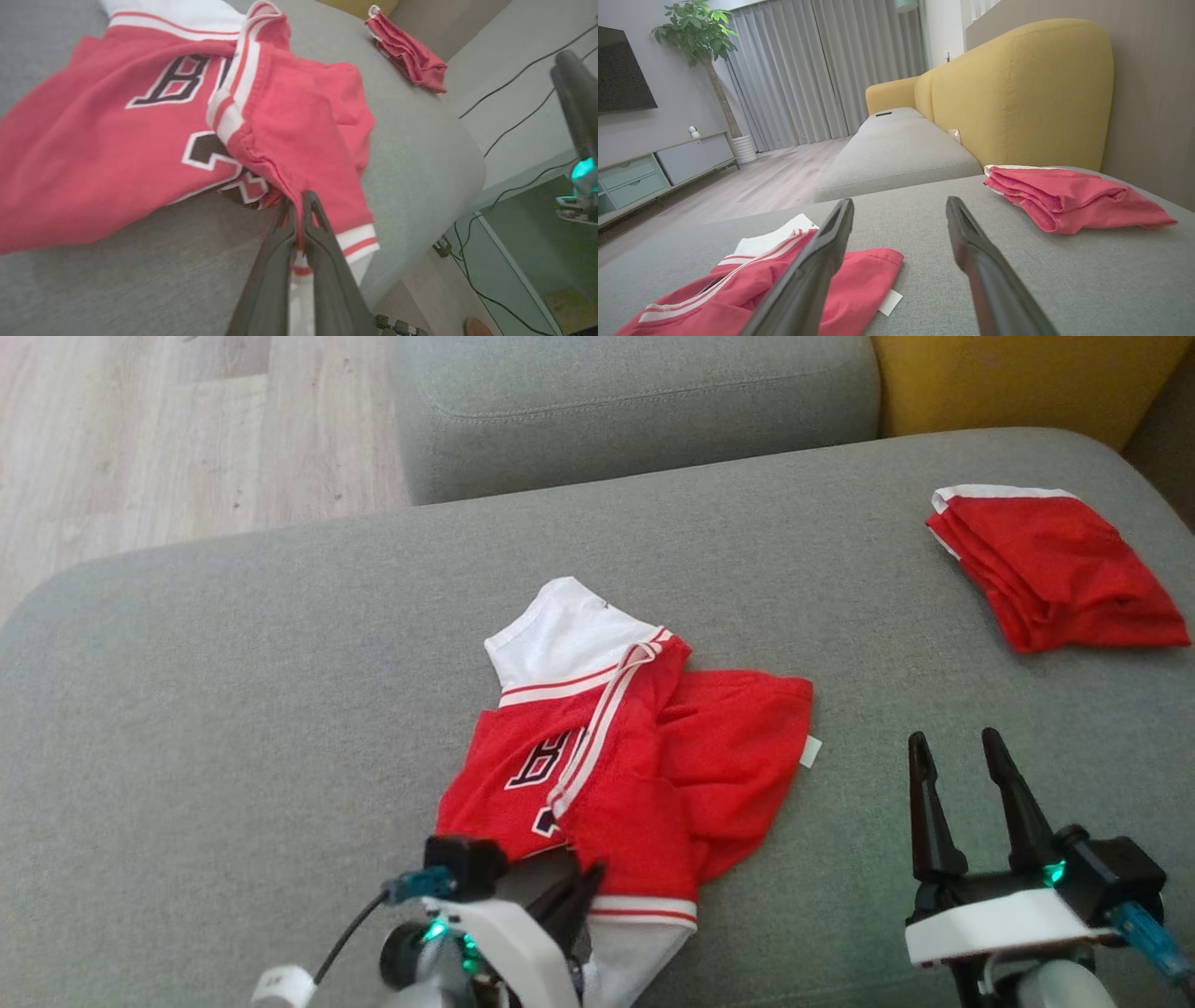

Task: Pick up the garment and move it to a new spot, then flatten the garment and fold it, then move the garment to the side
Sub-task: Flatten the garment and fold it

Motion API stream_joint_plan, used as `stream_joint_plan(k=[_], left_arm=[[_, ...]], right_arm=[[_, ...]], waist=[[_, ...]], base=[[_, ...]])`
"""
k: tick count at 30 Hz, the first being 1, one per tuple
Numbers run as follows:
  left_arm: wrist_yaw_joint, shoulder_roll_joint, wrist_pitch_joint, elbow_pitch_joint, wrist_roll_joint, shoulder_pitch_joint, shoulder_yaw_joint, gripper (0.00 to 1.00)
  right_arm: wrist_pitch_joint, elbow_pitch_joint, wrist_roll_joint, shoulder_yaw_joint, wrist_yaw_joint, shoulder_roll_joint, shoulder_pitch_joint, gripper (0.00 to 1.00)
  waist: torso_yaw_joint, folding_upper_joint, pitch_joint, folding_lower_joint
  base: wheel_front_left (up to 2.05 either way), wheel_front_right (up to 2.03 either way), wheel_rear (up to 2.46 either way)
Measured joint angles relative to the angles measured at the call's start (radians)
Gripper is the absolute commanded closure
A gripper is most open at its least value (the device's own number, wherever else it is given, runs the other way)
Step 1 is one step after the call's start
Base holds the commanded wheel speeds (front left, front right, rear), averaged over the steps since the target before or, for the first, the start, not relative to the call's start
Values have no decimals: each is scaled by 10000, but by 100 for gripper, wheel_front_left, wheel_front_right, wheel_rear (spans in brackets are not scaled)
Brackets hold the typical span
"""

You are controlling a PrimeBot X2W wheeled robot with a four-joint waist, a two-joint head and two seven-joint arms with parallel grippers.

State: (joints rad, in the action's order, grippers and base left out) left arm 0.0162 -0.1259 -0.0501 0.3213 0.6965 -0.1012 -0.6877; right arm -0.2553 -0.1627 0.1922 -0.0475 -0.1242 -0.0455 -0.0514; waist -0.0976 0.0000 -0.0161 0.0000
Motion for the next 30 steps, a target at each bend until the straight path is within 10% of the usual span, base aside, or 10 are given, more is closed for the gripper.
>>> stream_joint_plan(k=[10, 22, 30], left_arm=[[-1057, 604, -828, -1296, 1315, -2756, 21, 100], [-681, 1041, 627, 1154, 4013, -9891, 2662, 100], [-874, 874, 704, 2606, 4328, -8435, 2765, 100]], right_arm=[[0, -73, 2, -232, 0, 0, 196, 0], [0, -50, 194, -451, 0, -6, 635, 0], [0, 25, 280, -355, 0, -4, 487, 0]], waist=[[-405, 0, 132, 1], [-1430, 0, 165, 0], [-906, 0, 31, 0]], base=[[0, 0, 0], [0, 0, 0], [0, 0, 0]])
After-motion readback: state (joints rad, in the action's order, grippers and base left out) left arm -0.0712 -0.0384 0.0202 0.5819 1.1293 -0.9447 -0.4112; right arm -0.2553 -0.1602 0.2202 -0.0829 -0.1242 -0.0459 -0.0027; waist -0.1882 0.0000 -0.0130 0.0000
